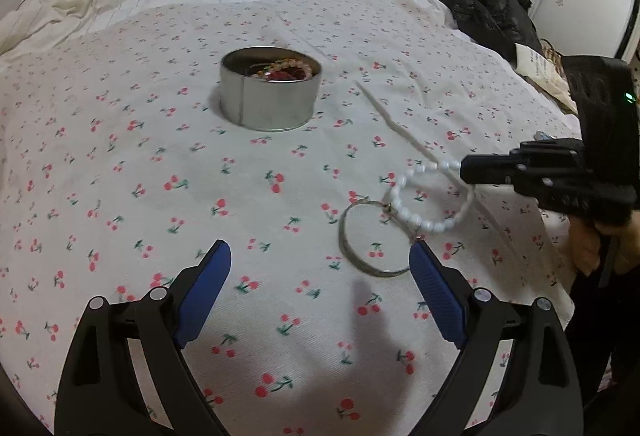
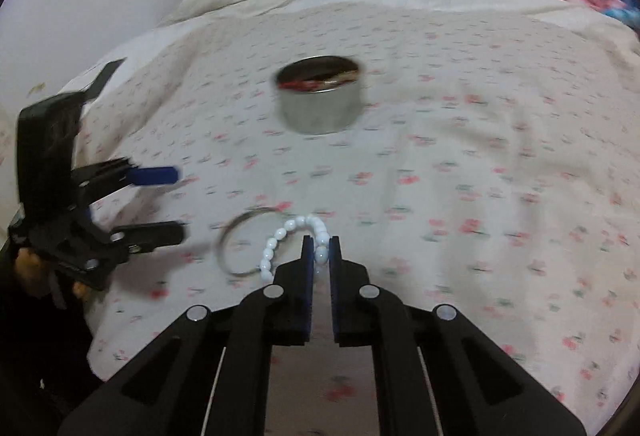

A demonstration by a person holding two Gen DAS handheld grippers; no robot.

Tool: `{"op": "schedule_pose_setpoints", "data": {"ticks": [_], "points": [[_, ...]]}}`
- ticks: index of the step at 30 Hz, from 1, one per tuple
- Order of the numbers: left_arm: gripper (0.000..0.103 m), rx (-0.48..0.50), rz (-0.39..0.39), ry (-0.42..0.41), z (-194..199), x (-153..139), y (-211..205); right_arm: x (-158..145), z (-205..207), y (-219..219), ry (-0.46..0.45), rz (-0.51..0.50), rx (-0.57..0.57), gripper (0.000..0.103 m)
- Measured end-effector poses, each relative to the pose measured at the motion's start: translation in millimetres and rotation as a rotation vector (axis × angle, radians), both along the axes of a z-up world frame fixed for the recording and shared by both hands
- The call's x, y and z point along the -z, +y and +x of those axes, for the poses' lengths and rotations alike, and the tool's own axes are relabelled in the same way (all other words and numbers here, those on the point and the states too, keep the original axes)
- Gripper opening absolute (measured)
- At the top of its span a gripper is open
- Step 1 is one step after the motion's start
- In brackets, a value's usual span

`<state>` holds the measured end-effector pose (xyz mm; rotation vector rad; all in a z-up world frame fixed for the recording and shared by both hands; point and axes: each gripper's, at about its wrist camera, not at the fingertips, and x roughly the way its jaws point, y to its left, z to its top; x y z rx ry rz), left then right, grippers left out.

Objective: Organize jewelry
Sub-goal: 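Grasp the white bead bracelet with the right tool while the left tool grasps the silver bangle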

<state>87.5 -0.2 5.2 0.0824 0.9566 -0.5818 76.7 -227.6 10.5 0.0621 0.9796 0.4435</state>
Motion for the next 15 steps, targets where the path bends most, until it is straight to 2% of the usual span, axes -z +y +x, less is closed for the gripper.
{"op": "schedule_pose_setpoints", "data": {"ticks": [3, 5, 6, 9, 10, 11, 12, 13, 14, 15], "points": [[0.087, 0.028, 0.029, 0.0, 3.6, 2.9, -16.0, 12.0, 7.0, -1.0, 0.044, -0.082, 0.007, 0.009], [0.087, 0.055, 0.081, 0.008, 6.8, 10.1, -32.3, 14.0, 6.1, 0.7, 0.047, -0.097, 0.0, 0.032], [0.087, 0.067, 0.103, 0.012, 7.9, 14.7, -38.9, 12.9, 5.2, 1.3, 0.036, -0.095, -0.001, 0.051], [0.087, 0.07, 0.114, 0.044, 11.3, 25.2, -46.5, 11.7, 2.9, 0.9, 0.021, -0.088, 0.001, 0.052], [0.08, 0.068, 0.108, 0.044, 11.4, 26.4, -46.8, 12.9, 3.4, 0.4, 0.02, -0.087, 0.005, 0.052], [0.067, 0.069, 0.097, 0.049, 12.2, 26.8, -46.8, 13.3, 4.3, 0.5, 0.021, -0.084, 0.009, 0.052], [0.06, 0.066, 0.089, 0.054, 13.5, 26.9, -46.3, 13.3, 4.8, 0.0, 0.022, -0.08, 0.013, 0.052], [0.047, 0.056, 0.081, 0.057, 15.2, 27.0, -44.9, 13.8, 5.7, -0.1, 0.022, -0.078, 0.013, 0.052], [0.025, 0.037, 0.093, 0.058, 17.3, 28.3, -43.2, 14.9, 6.5, 0.2, 0.024, -0.083, 0.008, 0.052], [0.017, 0.035, 0.101, 0.063, 17.7, 29.8, -42.8, 16.3, 7.2, 2.2, 0.027, -0.09, 0.002, 0.052]]}}
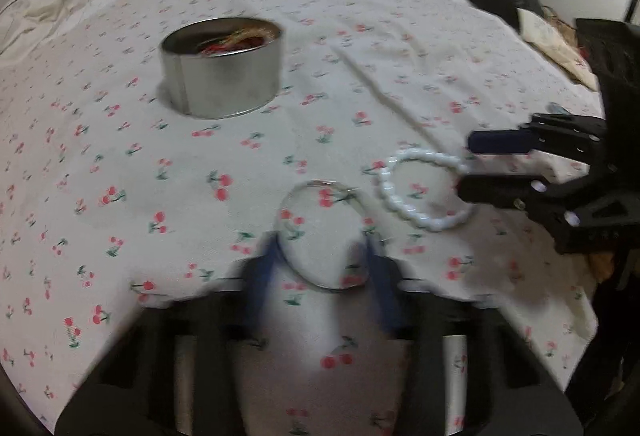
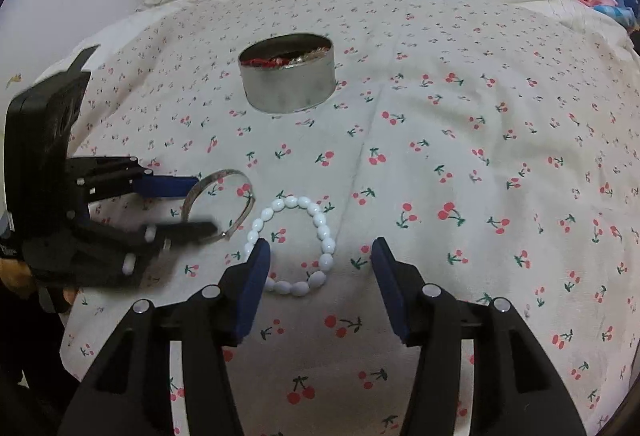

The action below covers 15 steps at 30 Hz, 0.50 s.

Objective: Organize jewelry
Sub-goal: 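Grasp the white bead bracelet with the right tool while the left tool grasps the silver bangle, then carry the silver bangle and white bead bracelet toward the tin with both tools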

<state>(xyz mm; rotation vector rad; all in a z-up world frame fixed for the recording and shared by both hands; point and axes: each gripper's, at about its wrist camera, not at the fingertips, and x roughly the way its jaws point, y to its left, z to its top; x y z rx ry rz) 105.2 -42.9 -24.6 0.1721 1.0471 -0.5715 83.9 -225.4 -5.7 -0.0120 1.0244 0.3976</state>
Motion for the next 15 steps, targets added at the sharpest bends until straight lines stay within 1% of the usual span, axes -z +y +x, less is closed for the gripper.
{"op": "schedule_pose_setpoints", "data": {"ticks": [2, 3, 4, 5, 7, 8, 9, 11, 15], "points": [[0.01, -0.008, -0.022, 0.013, 1.1, 0.3, 4.5, 3.1, 0.2, 6.8, -0.004, -0.032, -0.016, 0.052], [0.007, -0.011, -0.011, 0.007, 0.6, 0.0, 4.8, 4.5, 0.2, 8.4, -0.004, -0.043, -0.024, 0.046], [0.003, -0.013, -0.003, 0.001, 0.6, 0.2, 5.6, 7.6, 0.8, 11.3, 0.002, -0.062, -0.035, 0.045], [0.003, -0.017, -0.003, 0.001, 0.7, -0.1, 7.3, 9.2, 0.8, 12.4, 0.002, -0.074, -0.038, 0.043], [0.003, -0.026, 0.001, 0.001, 2.6, 0.3, 10.4, 9.2, -1.1, 13.5, -0.004, -0.08, -0.048, 0.023], [0.003, -0.032, 0.008, -0.004, 2.9, 0.2, 11.3, 9.9, -1.1, 13.3, -0.003, -0.085, -0.047, 0.019], [0.003, -0.035, 0.013, -0.008, 3.0, -0.1, 11.9, 10.5, -0.8, 11.9, -0.001, -0.088, -0.04, 0.011], [0.003, -0.044, 0.018, -0.029, 1.9, -3.3, 14.6, 9.3, -1.6, 10.8, -0.01, -0.077, -0.042, 0.009], [0.003, -0.066, 0.006, -0.065, 2.5, -12.1, 22.7, 4.4, -2.3, 7.6, -0.03, -0.044, -0.031, 0.008]]}}
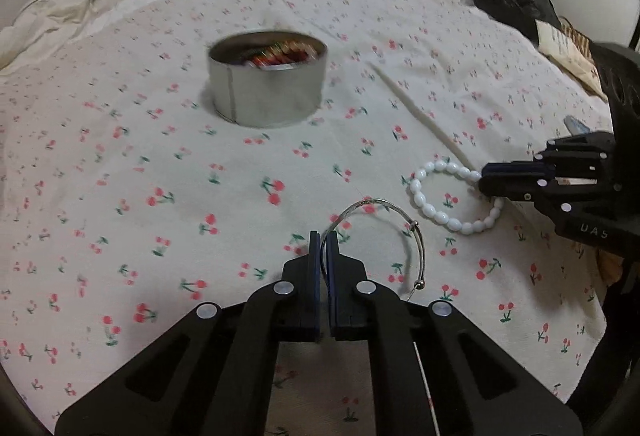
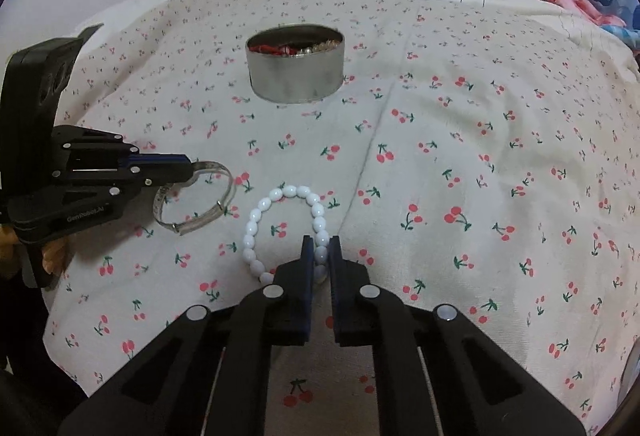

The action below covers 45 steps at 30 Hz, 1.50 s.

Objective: Organize jewelry
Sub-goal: 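Carry the silver bangle and white bead bracelet toward the tin with both tools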

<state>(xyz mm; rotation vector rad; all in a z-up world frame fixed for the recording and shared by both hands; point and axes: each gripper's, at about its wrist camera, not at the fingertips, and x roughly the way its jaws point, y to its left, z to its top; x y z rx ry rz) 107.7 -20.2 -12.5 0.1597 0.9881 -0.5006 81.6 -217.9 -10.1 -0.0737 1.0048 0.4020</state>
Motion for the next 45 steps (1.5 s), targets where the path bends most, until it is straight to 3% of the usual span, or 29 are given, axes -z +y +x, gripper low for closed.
{"op": "schedule_pose_setpoints", "data": {"ticks": [9, 16, 24, 32, 45], "points": [[0.003, -0.03, 0.001, -0.035, 5.1, -12.0, 10.8, -24.3, 0.0, -10.1, -0.077, 0.153, 0.017, 0.008], [0.003, -0.076, 0.027, -0.066, 11.9, -17.0, 19.5, -28.7, 14.1, -4.9, -0.077, 0.2, 0.006, 0.008], [0.003, -0.122, -0.018, -0.106, 24.8, -37.7, 36.4, -57.9, 38.3, -6.4, -0.164, 0.344, -0.017, 0.008], [0.003, -0.114, -0.017, -0.128, 34.2, -45.4, 29.9, -70.4, 46.5, -16.2, -0.182, 0.453, -0.013, 0.008], [0.003, -0.085, -0.034, -0.194, 73.5, -71.5, 4.1, -92.7, 73.9, -18.0, -0.233, 0.531, 0.011, 0.008]]}}
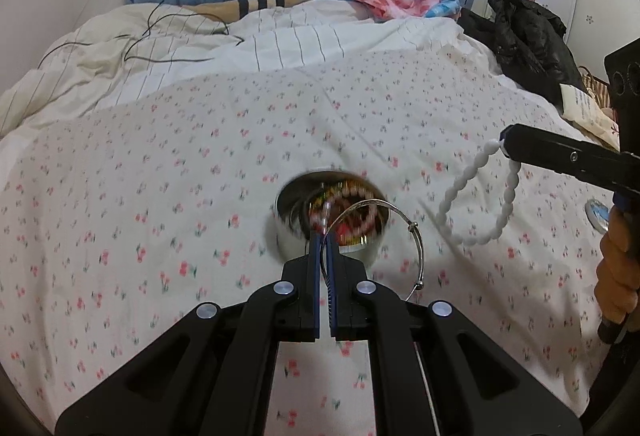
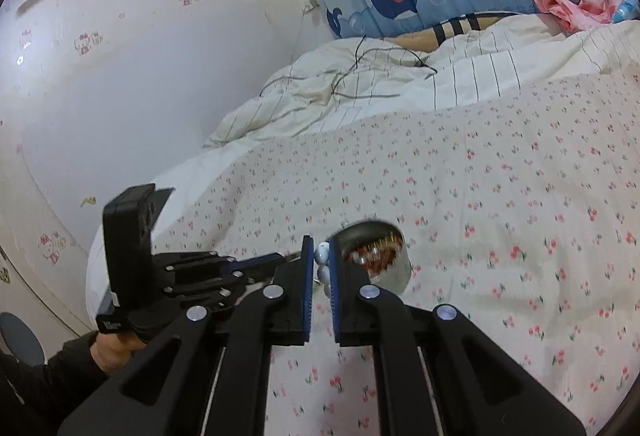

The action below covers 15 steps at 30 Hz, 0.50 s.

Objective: Organize jewelry
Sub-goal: 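Carry the silver bangle and white bead bracelet toward the tin with both tools, then drop the silver bangle into the tin with the left tool while the right tool holds white beads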

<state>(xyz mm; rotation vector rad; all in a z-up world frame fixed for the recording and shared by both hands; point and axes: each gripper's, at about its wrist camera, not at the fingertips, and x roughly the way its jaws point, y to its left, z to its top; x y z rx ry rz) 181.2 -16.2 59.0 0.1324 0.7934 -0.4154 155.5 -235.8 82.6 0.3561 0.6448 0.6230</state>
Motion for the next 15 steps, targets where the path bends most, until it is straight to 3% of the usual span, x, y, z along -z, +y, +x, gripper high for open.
{"op": "schedule_pose_setpoints", "data": {"ticks": [7, 15], "points": [[0.003, 0.004, 0.003, -0.018, 17.8, -2.2, -10.3, -10.4, 23.5, 2.0, -0.024, 0.03, 0.011, 0.008], [0.003, -0.016, -0.004, -0.029, 24.4, -4.2, -8.4, -1.1, 33.1, 3.3, -0.003, 0.03, 0.013, 0.008]]}}
